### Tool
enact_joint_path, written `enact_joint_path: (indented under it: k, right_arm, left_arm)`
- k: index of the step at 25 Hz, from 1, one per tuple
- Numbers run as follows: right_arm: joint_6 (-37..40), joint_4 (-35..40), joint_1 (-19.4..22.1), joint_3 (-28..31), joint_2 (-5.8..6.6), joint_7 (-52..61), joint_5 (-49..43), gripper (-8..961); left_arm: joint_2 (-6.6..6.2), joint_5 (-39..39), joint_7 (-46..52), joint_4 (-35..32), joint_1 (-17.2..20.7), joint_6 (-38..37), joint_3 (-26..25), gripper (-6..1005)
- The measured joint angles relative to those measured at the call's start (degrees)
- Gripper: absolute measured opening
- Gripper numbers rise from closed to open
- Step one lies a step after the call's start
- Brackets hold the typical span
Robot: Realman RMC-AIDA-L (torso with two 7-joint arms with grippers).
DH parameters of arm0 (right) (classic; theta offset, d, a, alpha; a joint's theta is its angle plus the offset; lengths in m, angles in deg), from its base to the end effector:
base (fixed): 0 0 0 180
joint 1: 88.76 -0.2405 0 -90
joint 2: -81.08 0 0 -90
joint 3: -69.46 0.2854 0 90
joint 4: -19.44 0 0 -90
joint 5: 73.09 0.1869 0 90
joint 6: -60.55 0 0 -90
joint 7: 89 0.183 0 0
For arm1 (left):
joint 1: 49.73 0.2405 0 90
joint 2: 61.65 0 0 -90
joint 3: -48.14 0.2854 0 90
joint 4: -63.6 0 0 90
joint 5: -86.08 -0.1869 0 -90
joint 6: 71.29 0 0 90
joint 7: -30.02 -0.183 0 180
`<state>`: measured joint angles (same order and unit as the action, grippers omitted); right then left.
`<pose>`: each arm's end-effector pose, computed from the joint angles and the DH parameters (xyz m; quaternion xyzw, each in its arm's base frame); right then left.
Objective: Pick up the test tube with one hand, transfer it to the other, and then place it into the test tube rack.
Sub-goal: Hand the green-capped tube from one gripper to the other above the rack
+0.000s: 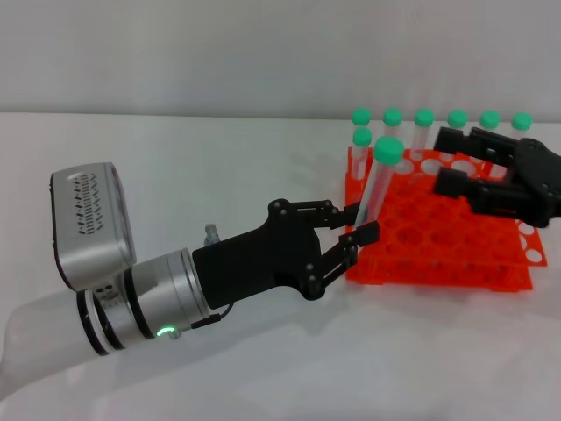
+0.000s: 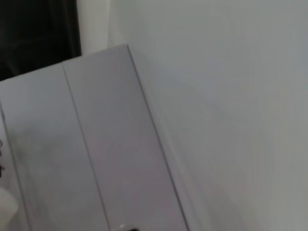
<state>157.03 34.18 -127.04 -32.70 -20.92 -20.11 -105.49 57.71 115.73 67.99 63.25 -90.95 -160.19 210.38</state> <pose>0.1877 0.3595 0.0234 -0.8824 0.1516 0.4421 0.0537 -0.1762 0.3339 -0.1012 -0.8898 -0.0807 -0.4217 0.1545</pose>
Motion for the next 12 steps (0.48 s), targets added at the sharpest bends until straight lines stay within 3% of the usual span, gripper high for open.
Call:
enact_joint_path:
  k: [3,5,12]
  right_arm:
    - [-1.6,0.05,0.02,1.6,-1.94,-1.14,-0.02,801]
    - [-2.88,0.1,-0.17,1.72,-2.57,-1.37,-0.12,799]
    - [-3.87,1.41,-0.59,1.84,-3.56,-1.47,-2.47,794]
  left_arm:
    - [0.0,0.0,-0.01,-0.01,0.0,0.04,0.0,211]
    - [0.0,0.0,-0.02,-0.01,0.0,0.04,0.0,212]
    - [0.0,0.45,0.3,0.0,-0.01,0.09,0.0,212]
